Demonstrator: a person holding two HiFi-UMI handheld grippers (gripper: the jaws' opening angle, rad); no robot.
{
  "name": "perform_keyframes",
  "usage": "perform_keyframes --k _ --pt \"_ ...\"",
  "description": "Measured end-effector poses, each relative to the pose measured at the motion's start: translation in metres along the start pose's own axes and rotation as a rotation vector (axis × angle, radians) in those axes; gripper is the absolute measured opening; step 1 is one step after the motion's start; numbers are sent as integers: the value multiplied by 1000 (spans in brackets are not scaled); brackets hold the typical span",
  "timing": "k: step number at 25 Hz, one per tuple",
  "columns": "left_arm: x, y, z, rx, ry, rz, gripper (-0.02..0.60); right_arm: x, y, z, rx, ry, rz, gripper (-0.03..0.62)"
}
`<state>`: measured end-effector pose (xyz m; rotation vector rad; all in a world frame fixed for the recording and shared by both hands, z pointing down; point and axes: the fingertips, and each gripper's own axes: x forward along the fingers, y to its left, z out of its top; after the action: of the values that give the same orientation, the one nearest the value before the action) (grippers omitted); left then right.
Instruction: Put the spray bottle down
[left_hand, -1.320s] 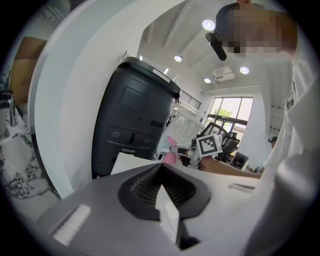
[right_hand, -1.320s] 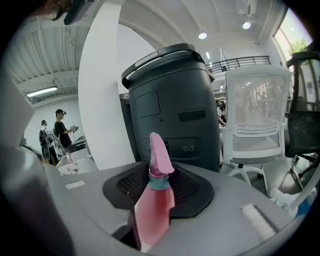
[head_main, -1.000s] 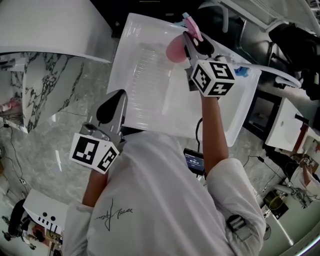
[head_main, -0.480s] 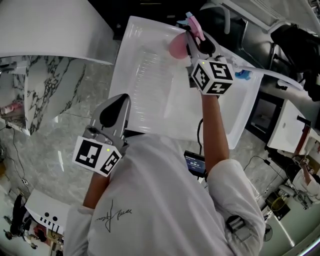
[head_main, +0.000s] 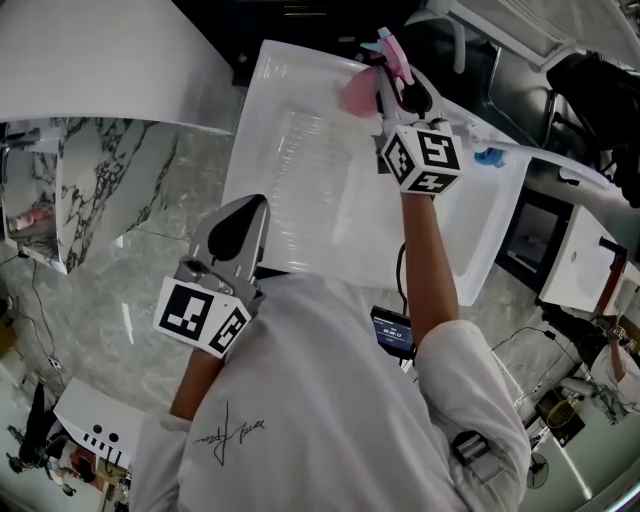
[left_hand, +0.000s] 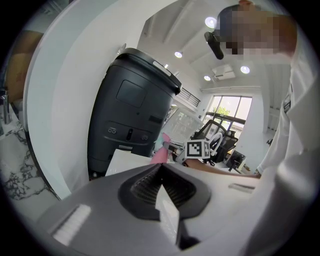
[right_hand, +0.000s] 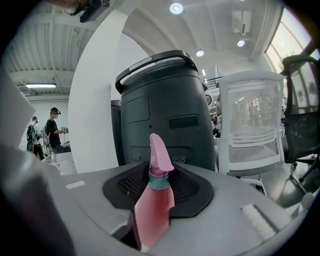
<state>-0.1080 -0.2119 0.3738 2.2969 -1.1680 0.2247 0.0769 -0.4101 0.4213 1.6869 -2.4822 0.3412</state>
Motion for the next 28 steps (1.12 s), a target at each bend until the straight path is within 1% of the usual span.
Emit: perform_keyframes --k 6,12,21,28 --pt "4 -2 -1 3 10 0 23 -3 3 0 -43 -75 6 121" --pt "7 -3 -1 4 15 -1 23 -9 9 -2 -87 -112 7 121" --pt "7 -7 -2 8 15 -7 23 -21 21 -11 -152 -108 15 121" --pt "5 -12 -5 9 14 -13 23 -30 22 -18 -155 -95 6 121"
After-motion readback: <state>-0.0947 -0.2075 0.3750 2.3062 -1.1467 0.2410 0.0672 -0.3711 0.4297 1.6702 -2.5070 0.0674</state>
